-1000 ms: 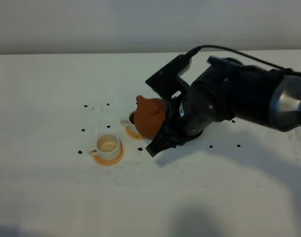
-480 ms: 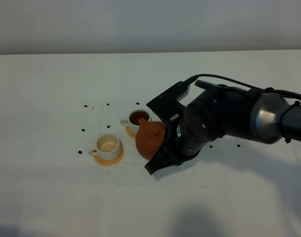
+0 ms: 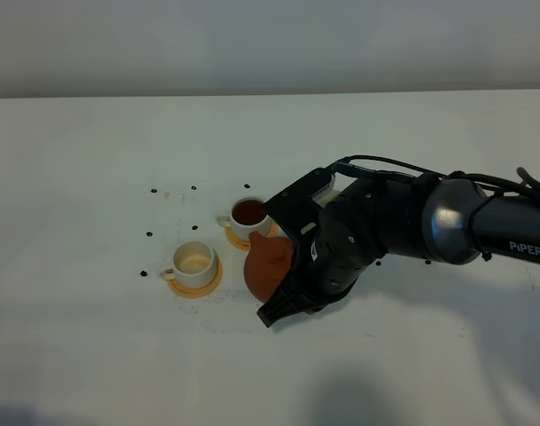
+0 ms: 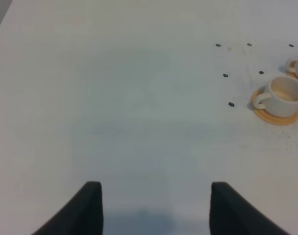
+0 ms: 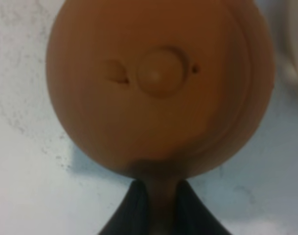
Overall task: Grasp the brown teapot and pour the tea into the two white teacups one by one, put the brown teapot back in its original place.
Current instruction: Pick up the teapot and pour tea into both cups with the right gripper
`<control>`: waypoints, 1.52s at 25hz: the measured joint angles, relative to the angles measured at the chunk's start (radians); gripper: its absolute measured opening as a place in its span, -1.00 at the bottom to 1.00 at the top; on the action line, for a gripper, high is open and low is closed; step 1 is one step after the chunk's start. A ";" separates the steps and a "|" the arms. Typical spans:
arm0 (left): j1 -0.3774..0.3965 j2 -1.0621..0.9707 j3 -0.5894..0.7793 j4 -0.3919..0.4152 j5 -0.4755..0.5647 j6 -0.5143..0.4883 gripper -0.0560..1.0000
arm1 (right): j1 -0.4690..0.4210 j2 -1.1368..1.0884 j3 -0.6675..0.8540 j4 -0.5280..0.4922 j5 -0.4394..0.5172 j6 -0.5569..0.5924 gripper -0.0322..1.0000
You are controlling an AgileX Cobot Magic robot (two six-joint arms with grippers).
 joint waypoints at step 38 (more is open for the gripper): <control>0.000 0.000 0.000 0.000 0.000 0.000 0.05 | 0.134 -0.076 -0.160 -0.480 0.175 -0.049 -0.76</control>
